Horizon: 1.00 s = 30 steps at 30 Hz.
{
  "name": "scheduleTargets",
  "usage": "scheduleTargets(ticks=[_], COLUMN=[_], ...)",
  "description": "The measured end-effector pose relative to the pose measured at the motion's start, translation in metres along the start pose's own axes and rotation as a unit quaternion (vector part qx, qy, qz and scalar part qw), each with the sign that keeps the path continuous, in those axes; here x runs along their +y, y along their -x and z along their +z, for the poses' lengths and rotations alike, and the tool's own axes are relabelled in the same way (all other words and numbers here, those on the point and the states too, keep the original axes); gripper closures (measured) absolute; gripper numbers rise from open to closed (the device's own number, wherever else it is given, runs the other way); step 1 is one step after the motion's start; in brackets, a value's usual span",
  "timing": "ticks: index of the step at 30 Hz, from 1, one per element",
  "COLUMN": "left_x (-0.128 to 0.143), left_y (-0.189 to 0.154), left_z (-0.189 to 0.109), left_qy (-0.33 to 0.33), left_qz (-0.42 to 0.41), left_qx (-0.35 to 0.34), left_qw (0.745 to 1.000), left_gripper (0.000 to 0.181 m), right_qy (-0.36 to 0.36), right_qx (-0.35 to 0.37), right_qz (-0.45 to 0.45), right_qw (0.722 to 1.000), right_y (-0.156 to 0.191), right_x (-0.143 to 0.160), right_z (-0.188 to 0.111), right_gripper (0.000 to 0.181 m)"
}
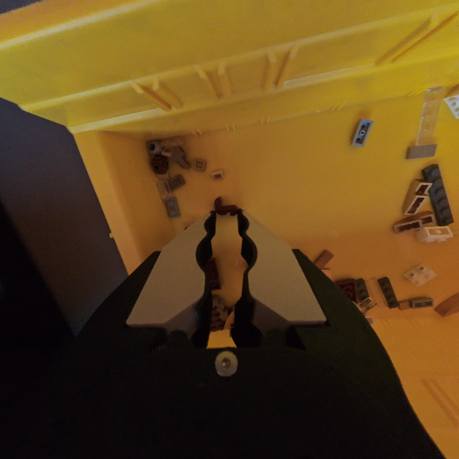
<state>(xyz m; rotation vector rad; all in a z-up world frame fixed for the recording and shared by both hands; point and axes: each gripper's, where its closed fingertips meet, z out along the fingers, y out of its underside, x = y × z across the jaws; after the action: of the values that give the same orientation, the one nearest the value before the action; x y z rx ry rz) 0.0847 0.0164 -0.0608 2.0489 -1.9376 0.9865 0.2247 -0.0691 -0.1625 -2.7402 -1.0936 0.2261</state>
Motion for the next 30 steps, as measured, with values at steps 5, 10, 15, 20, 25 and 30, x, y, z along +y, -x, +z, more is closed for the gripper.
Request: scheduleTargets(ticks=[5, 10, 15, 20, 25, 30], left_x=[0.000, 0.000, 0.000, 0.000, 0.000, 0.000], left_y=[0.000, 0.000, 0.000, 0.000, 0.001, 0.001], left_z=[0.000, 0.002, 0.003, 0.001, -0.001, 0.001], left_qy=[0.000, 0.003, 0.004, 0.001, -0.001, 0.002], left_qz=[0.000, 0.001, 0.000, 0.000, -0.002, -0.002], left_qx=[0.000, 0.001, 0.001, -0.001, 0.000, 0.000], left_qw=[1.000, 1.000, 1.000, 1.000, 1.000, 1.000], left_gripper=[0.181, 0.181, 0.181, 0.181, 0.181, 0.181], right_qy=[-0.041, -0.196, -0.356, -0.282, -0.208, 0.027], right_qx=[0.044, 0.125, 0.086, 0.113, 0.141, 0.078], right_qz=[-0.027, -0.052, -0.084, -0.102, 0.000, 0.116], right_qw=[0.998, 0.971, 0.927, 0.947, 0.968, 0.990], right_y=[-0.006, -0.001, 0.048, 0.045, -0.004, -0.024], right_x=[-0.013, -0.071, -0.153, -0.148, -0.075, 0.040], right_z=[-0.022, -0.089, -0.117, -0.090, -0.106, -0.048], right_gripper=[0.165, 0.164, 0.164, 0.153, 0.152, 0.151])
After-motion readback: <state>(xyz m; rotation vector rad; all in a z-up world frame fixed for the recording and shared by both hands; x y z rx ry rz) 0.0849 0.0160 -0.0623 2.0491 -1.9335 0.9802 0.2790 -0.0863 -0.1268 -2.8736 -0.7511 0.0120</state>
